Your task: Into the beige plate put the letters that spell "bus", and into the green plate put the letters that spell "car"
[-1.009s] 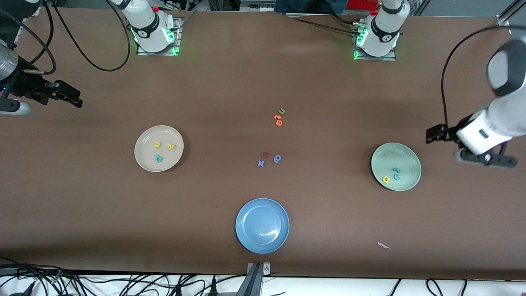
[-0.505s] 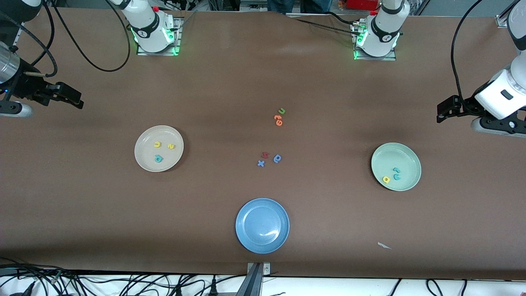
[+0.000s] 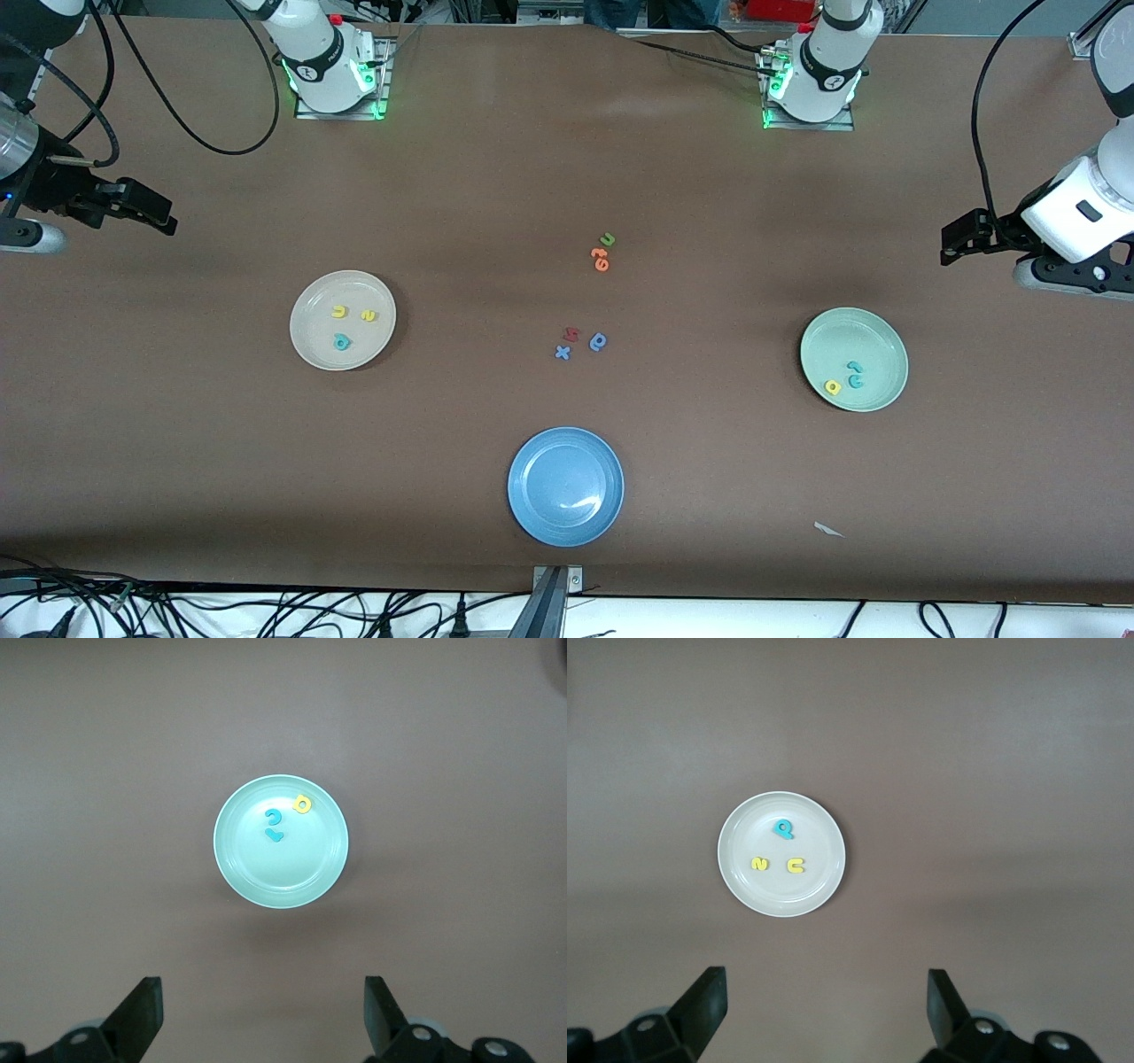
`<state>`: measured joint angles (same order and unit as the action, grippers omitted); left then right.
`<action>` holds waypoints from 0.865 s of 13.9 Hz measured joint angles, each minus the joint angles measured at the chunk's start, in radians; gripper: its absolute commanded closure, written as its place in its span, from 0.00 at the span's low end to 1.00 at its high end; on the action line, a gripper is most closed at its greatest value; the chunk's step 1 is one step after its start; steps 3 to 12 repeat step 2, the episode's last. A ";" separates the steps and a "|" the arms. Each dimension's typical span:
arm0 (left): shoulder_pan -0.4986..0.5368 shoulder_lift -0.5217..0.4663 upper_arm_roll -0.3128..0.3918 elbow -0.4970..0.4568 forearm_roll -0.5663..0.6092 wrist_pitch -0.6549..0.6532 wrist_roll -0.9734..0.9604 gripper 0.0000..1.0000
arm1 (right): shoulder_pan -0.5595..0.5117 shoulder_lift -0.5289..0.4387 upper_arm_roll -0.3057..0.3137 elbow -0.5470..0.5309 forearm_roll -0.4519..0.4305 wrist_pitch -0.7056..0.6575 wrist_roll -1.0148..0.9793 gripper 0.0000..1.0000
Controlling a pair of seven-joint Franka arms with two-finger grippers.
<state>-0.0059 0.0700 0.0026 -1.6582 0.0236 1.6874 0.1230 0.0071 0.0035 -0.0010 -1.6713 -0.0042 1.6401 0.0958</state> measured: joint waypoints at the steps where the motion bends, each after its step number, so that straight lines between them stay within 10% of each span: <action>1: 0.000 0.000 0.000 0.000 0.000 0.000 0.000 0.00 | 0.000 0.000 0.000 0.000 0.000 0.000 0.000 0.00; 12: 0.000 0.000 0.000 0.000 0.000 0.000 0.000 0.00 | 0.000 0.000 0.000 0.000 0.000 0.000 0.000 0.00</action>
